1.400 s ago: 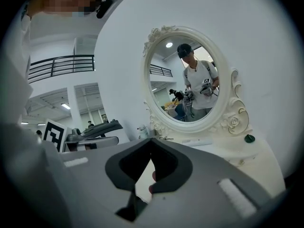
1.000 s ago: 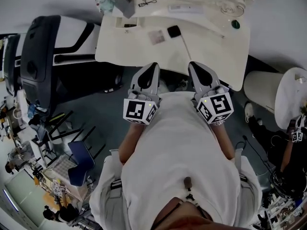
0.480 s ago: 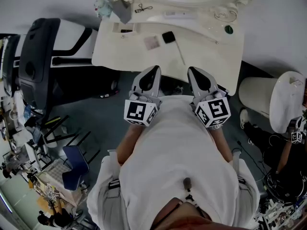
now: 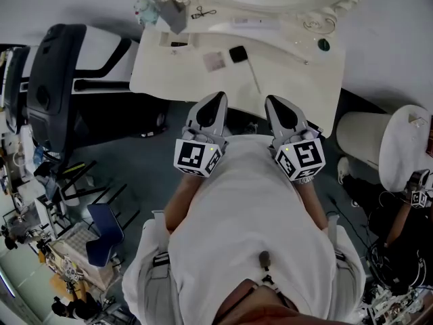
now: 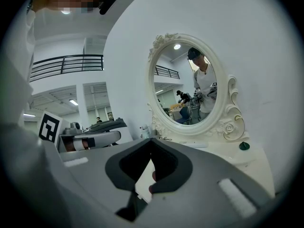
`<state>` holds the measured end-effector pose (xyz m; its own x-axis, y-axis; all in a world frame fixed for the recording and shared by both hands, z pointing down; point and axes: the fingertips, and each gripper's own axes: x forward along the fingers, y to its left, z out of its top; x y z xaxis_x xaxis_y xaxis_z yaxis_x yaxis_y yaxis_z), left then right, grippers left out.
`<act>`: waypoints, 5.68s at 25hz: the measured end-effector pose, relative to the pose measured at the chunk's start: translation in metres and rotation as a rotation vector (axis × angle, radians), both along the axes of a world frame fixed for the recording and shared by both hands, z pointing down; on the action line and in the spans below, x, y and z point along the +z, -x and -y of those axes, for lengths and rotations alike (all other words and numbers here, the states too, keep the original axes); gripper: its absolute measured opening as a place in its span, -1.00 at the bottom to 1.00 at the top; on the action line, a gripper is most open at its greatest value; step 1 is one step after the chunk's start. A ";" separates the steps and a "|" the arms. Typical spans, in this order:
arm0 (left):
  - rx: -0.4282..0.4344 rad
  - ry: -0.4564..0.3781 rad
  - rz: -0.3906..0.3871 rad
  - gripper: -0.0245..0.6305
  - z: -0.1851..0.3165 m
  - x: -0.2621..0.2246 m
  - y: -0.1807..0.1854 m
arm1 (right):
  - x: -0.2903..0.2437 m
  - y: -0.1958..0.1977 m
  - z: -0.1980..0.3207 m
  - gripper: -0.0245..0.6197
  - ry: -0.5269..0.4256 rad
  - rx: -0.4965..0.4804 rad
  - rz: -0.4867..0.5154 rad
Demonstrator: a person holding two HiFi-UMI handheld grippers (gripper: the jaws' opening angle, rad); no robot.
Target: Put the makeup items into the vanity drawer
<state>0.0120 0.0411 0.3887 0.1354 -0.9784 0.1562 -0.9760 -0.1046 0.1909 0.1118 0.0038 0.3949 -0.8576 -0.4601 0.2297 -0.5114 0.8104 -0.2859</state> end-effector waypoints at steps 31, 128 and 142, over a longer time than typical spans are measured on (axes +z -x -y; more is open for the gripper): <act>0.093 0.032 -0.030 -0.91 0.039 0.016 0.086 | -0.005 0.050 0.006 -0.90 0.014 0.200 -0.065; 0.373 0.519 -0.022 0.17 0.103 0.230 0.187 | 0.028 0.112 0.023 -0.90 0.126 0.477 -0.168; 0.027 0.633 0.012 0.16 0.080 0.226 0.301 | 0.027 0.141 0.021 -0.90 0.123 0.398 -0.139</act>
